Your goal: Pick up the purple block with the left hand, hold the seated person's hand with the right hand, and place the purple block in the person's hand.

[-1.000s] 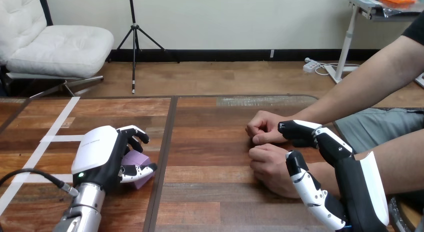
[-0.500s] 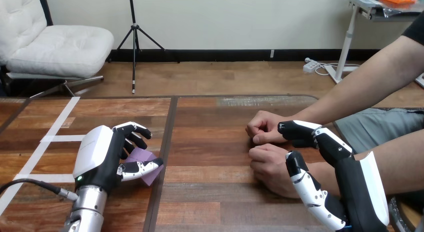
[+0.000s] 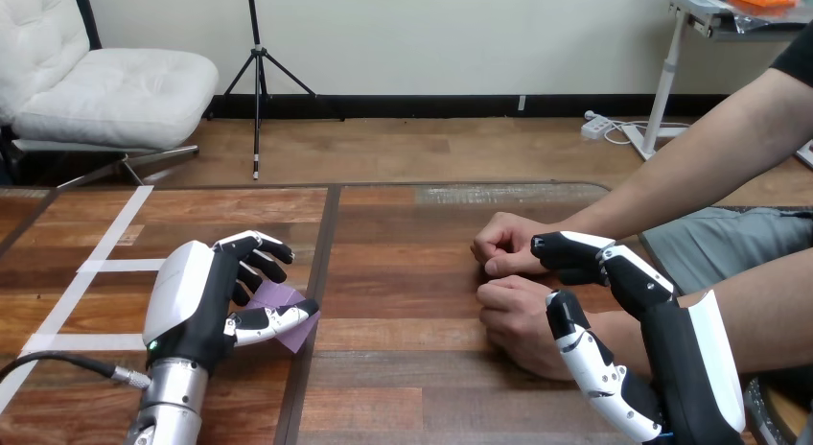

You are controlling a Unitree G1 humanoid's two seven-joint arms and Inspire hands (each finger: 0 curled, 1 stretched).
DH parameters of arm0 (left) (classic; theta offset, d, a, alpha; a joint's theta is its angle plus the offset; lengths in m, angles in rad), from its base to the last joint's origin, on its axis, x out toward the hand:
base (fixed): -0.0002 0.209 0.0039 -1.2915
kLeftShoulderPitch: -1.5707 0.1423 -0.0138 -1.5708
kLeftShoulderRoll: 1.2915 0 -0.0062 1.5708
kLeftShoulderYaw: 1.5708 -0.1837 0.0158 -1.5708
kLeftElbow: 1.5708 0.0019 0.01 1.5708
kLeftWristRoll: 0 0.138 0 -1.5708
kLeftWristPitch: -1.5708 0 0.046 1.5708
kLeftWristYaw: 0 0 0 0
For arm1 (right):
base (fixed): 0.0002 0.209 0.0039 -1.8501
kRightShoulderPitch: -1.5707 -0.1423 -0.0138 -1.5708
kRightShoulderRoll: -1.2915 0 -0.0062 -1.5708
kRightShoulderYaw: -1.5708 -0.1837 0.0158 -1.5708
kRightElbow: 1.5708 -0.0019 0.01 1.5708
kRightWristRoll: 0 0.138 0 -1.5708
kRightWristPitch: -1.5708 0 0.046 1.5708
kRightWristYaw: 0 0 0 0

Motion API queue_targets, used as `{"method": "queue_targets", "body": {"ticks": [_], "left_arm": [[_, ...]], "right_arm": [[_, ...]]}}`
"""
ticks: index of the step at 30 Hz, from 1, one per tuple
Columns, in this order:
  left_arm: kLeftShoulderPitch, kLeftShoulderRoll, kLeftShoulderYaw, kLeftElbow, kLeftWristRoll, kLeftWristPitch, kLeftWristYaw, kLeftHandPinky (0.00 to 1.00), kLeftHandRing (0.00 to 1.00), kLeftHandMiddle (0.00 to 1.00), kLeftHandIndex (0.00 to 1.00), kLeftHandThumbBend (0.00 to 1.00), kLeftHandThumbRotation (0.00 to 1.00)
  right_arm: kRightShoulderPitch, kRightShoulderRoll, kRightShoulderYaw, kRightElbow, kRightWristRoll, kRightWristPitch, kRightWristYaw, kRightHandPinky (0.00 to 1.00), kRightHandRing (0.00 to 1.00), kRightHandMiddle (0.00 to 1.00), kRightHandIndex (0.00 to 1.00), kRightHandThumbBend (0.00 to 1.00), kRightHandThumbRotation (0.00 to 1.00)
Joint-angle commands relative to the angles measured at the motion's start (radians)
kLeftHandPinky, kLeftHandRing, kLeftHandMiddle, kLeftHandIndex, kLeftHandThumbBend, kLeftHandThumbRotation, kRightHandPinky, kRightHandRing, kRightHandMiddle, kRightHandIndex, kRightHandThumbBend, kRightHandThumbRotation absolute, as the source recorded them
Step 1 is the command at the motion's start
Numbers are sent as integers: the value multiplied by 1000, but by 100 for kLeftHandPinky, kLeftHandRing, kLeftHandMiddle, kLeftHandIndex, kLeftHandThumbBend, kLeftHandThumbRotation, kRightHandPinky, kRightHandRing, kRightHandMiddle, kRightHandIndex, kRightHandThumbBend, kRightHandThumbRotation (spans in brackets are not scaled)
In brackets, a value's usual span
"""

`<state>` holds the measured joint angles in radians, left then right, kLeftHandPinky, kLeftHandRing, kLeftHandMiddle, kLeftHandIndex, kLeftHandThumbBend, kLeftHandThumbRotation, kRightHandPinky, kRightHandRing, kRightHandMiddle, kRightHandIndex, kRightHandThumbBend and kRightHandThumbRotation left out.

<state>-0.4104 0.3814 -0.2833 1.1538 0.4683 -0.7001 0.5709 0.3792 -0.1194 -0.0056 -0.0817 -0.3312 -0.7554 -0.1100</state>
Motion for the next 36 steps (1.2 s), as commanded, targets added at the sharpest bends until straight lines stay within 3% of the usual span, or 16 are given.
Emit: {"method": "queue_targets", "body": {"ticks": [1, 14, 36], "left_arm": [[-27, -8, 40, -30, -36, -29, -11, 39, 45, 53, 57, 60, 5], [3, -37, 91, -82, -100, -69, -80, 39, 44, 52, 56, 65, 7], [33, -58, 117, -137, -96, -73, -100, 39, 44, 52, 56, 66, 7]], "right_arm": [[-56, -3, -5, -36, 1, -11, -9, 65, 70, 71, 70, 37, 64], [-57, -5, -3, -33, 10, -12, -4, 65, 70, 71, 70, 37, 64], [-64, -8, -4, -26, 8, -20, -6, 66, 70, 71, 70, 37, 63]]}}
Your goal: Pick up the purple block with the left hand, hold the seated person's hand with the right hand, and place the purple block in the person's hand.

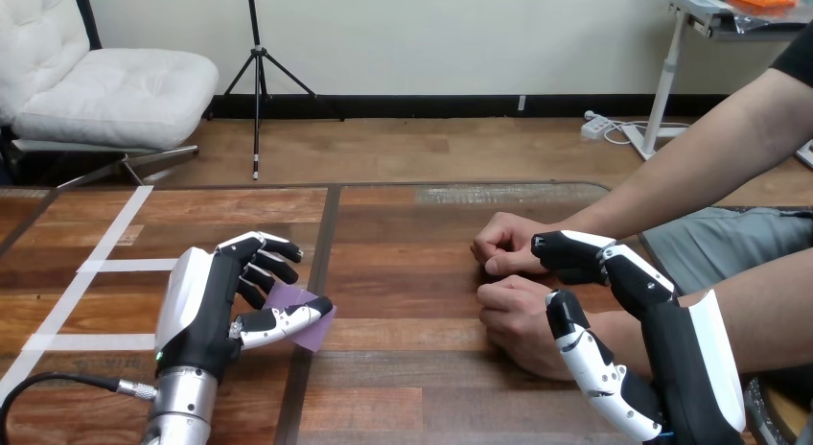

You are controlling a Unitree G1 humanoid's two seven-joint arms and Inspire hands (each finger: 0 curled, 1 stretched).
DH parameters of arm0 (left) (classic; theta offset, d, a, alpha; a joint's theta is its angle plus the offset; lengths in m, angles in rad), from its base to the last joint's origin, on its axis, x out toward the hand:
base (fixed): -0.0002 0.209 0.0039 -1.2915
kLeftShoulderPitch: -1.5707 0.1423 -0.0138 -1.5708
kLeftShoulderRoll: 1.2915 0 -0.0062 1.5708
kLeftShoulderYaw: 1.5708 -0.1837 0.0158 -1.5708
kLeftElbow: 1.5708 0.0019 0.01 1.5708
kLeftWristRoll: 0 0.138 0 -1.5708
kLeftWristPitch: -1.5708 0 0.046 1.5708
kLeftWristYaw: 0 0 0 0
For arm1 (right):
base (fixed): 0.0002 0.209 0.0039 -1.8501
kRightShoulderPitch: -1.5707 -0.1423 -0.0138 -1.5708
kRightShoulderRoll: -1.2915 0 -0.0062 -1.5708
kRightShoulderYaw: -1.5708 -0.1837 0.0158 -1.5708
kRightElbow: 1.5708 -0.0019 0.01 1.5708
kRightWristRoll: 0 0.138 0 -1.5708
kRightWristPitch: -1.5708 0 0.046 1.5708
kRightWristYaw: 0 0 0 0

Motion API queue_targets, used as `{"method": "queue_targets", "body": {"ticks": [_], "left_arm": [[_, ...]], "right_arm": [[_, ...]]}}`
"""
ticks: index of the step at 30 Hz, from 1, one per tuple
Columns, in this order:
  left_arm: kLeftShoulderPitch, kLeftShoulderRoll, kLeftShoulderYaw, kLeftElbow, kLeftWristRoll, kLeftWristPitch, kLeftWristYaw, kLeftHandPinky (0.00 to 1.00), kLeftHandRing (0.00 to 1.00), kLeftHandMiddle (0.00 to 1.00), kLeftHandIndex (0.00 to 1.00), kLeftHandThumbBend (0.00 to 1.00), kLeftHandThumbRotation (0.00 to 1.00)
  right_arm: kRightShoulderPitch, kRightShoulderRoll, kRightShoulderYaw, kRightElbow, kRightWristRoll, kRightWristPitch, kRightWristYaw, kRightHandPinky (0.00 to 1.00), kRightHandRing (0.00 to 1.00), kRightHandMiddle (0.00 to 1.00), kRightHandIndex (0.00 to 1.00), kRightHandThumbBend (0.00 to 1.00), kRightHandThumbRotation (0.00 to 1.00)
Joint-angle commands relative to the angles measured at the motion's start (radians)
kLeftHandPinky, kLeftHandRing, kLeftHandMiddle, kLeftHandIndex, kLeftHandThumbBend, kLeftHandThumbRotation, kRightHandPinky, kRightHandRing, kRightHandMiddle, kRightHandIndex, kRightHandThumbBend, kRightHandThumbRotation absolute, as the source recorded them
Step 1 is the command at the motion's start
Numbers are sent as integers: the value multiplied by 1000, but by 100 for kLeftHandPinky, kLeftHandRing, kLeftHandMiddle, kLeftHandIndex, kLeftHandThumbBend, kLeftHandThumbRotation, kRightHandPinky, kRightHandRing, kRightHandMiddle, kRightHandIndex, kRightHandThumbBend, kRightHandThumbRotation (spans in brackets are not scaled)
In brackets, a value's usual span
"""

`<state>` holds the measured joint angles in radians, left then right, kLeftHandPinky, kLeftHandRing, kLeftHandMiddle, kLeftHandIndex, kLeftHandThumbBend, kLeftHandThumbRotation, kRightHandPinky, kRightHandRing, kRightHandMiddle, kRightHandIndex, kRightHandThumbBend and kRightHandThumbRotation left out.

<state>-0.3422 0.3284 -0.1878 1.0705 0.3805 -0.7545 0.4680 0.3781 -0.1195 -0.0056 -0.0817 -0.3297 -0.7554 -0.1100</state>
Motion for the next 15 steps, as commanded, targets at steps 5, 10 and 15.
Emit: {"method": "queue_targets", "body": {"ticks": [5, 10, 15], "left_arm": [[-32, -10, 24, -59, -14, -16, -4, 39, 44, 52, 56, 66, 5], [-29, -12, 27, -62, -14, -15, -7, 39, 44, 52, 56, 66, 4], [-27, -13, 29, -64, -11, -15, -9, 39, 44, 51, 55, 66, 4]], "right_arm": [[-65, -8, -4, -22, 8, -24, -7, 66, 70, 71, 70, 37, 63], [-62, -6, -5, -24, 6, -19, -8, 66, 70, 71, 70, 37, 63], [-63, -7, -7, -23, 1, -21, -11, 66, 70, 71, 70, 38, 63]]}}
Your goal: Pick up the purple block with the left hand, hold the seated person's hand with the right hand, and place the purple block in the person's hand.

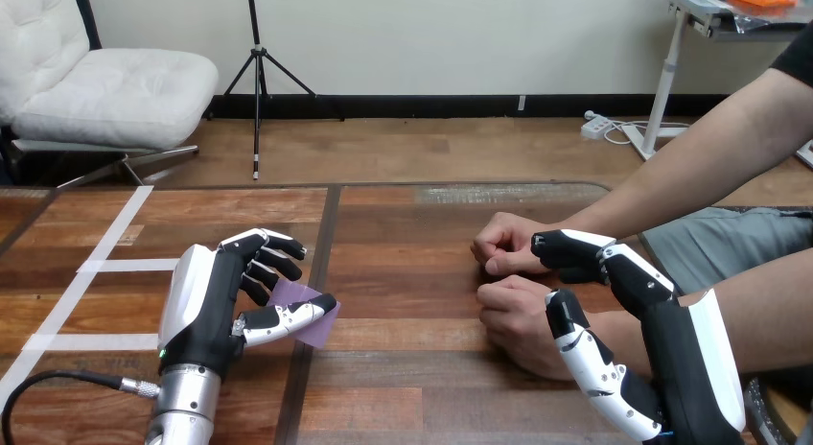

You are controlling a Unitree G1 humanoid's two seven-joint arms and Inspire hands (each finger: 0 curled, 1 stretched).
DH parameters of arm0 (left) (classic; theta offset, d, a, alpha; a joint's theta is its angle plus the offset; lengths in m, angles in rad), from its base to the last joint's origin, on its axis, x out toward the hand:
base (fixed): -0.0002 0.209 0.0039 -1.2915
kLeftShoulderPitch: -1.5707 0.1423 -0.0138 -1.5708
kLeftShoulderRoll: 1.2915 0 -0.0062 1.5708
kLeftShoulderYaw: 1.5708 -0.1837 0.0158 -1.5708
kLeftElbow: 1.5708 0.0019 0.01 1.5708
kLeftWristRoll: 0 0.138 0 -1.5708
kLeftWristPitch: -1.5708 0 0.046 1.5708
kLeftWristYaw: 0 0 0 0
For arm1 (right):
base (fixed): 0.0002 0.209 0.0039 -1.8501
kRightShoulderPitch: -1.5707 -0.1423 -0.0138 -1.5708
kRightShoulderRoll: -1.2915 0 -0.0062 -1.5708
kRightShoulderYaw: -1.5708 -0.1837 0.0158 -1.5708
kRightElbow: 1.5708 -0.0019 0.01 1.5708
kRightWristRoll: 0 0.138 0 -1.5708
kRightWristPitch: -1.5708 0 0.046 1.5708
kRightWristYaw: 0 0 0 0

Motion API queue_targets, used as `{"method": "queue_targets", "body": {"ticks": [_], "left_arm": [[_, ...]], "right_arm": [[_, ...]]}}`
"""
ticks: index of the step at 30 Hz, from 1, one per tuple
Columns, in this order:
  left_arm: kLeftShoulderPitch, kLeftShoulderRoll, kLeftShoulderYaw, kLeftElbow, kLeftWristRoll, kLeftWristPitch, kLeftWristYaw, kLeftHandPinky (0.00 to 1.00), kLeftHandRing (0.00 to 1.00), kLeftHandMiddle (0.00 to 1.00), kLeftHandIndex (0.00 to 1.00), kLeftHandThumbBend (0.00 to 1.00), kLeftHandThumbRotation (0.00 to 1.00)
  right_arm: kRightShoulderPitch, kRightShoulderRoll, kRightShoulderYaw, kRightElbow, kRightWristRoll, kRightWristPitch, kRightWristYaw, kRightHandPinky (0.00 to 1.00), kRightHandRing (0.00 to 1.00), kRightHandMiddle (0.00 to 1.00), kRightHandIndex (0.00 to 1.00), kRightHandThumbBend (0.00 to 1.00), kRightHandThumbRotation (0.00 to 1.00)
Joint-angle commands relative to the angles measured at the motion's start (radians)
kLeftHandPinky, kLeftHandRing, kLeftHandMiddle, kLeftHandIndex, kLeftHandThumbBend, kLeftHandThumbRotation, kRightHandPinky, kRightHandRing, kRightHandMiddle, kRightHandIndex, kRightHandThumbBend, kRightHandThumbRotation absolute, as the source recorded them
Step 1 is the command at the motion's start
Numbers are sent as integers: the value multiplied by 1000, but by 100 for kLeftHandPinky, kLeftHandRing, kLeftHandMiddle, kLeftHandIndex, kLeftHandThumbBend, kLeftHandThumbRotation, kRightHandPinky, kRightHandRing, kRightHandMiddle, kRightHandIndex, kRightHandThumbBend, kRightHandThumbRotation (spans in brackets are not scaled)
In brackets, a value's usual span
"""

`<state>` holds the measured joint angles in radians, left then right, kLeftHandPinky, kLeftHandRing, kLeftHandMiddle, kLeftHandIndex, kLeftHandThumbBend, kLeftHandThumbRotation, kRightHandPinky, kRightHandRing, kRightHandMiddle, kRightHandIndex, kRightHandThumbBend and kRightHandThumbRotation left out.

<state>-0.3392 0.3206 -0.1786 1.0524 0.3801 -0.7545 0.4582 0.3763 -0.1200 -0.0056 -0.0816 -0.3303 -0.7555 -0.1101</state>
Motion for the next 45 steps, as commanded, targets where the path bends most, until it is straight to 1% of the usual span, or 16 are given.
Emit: {"method": "queue_targets", "body": {"ticks": [1, 7, 16, 26, 35, 37, 45], "left_arm": [[-30, -5, 20, -47, -11, -16, 0, 39, 44, 51, 55, 66, 4], [-29, -4, 20, -46, -6, -23, 6, 39, 44, 51, 55, 66, 3], [-25, -7, 24, -51, -10, -26, 7, 39, 44, 51, 55, 66, 3], [-20, -14, 32, -58, -24, -31, -4, 39, 44, 51, 55, 66, 3], [-14, -13, 30, -68, -24, -37, -6, 39, 44, 51, 55, 66, 2], [-14, -13, 30, -69, -20, -40, -2, 38, 44, 51, 55, 66, 2], [-11, -11, 27, -79, -3, -64, 17, 38, 43, 51, 56, 66, 3]], "right_arm": [[-61, -6, -7, -22, 1, -22, -11, 66, 70, 71, 70, 38, 63], [-64, -8, -7, -16, 8, -29, -10, 66, 70, 71, 70, 38, 63], [-67, -7, -11, -15, 2, -29, -16, 66, 70, 71, 70, 38, 62], [-72, -15, -22, -14, -3, -32, -20, 66, 70, 72, 70, 39, 60], [-76, -31, -42, -16, -10, -31, -20, 69, 73, 73, 72, 43, 52], [-77, -34, -46, -16, -9, -32, -19, 70, 74, 74, 73, 45, 48], [-76, -46, -61, -23, 12, -25, -9, 72, 76, 76, 74, 50, 40]]}}
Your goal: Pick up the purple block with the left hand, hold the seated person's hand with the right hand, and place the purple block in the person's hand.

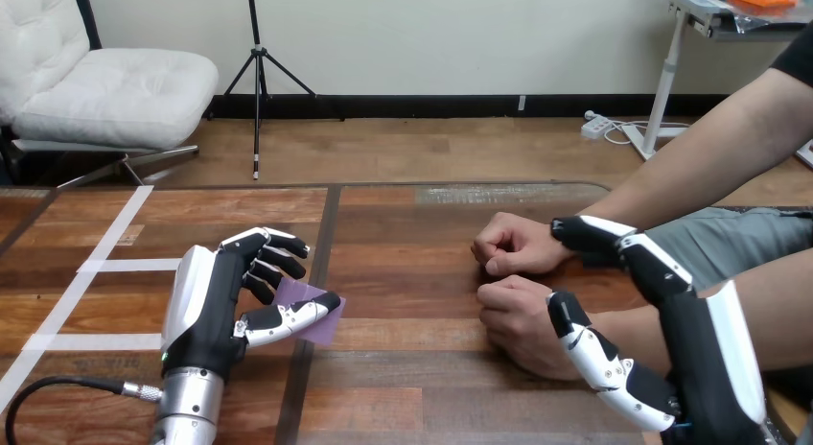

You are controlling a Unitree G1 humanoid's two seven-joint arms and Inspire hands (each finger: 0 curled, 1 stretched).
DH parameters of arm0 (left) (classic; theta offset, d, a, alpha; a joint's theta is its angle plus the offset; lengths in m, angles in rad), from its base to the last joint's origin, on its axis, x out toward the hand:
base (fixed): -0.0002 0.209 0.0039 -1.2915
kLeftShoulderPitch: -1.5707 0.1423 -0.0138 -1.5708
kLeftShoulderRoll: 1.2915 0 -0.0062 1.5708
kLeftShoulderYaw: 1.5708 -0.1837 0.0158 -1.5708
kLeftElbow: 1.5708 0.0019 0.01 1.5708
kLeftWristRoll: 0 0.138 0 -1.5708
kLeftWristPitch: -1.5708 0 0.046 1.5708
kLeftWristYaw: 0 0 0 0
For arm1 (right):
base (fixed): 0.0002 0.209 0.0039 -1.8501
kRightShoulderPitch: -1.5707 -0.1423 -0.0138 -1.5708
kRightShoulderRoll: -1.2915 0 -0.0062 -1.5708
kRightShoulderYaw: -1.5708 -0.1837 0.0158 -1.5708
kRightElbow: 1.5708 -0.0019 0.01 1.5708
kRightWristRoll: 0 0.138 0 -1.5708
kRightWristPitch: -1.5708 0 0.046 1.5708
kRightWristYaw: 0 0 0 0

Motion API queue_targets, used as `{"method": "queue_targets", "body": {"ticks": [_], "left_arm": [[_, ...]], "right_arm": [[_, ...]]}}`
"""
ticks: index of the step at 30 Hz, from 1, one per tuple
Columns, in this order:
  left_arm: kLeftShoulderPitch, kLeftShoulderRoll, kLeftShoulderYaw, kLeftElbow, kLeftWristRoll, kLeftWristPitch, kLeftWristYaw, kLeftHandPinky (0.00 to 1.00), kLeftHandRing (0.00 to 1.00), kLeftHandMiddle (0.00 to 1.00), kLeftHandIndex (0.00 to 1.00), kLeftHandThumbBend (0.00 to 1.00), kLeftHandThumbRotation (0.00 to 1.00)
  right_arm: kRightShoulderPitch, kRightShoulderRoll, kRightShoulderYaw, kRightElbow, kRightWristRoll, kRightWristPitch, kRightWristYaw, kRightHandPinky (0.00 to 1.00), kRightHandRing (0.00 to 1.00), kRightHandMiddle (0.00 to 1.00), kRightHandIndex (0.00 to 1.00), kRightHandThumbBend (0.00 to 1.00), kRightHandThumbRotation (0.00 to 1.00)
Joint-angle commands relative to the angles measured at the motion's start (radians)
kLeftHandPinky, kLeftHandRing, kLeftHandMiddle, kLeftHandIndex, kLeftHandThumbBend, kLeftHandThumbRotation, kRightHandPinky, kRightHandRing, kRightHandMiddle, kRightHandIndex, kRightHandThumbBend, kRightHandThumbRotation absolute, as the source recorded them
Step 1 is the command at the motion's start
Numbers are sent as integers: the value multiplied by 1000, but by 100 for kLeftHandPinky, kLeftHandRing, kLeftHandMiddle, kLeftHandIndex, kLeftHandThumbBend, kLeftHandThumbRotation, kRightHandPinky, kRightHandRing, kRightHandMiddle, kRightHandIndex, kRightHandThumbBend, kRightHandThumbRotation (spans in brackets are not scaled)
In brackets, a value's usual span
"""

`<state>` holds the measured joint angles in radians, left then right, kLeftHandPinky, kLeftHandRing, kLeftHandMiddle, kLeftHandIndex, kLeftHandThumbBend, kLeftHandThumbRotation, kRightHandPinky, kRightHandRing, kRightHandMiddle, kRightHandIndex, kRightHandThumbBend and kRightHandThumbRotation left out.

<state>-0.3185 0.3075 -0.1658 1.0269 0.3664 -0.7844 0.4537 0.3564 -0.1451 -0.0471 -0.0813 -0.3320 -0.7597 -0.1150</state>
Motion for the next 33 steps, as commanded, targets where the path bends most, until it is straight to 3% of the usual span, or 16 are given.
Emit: {"method": "queue_targets", "body": {"ticks": [1, 7, 20, 33], "left_arm": [[-31, 2, 14, -55, 12, -35, 23, 38, 43, 51, 56, 66, 3], [-27, -1, 18, -66, 7, -45, 23, 38, 43, 51, 56, 67, 4], [-20, -8, 28, -83, -5, -63, 17, 39, 44, 52, 57, 67, 6], [-9, -16, 43, -104, -21, -74, -2, 39, 44, 52, 56, 68, 6]], "right_arm": [[-56, -22, -20, -24, 15, -20, -3, 72, 76, 76, 74, 50, 39], [-52, -36, -23, -27, 45, -12, 7, 72, 77, 78, 75, 52, 34], [-55, -42, -32, -20, 54, -14, 5, 74, 78, 78, 76, 56, 28], [-62, -54, -46, -25, 31, -10, -3, 75, 78, 79, 76, 58, 27]]}}
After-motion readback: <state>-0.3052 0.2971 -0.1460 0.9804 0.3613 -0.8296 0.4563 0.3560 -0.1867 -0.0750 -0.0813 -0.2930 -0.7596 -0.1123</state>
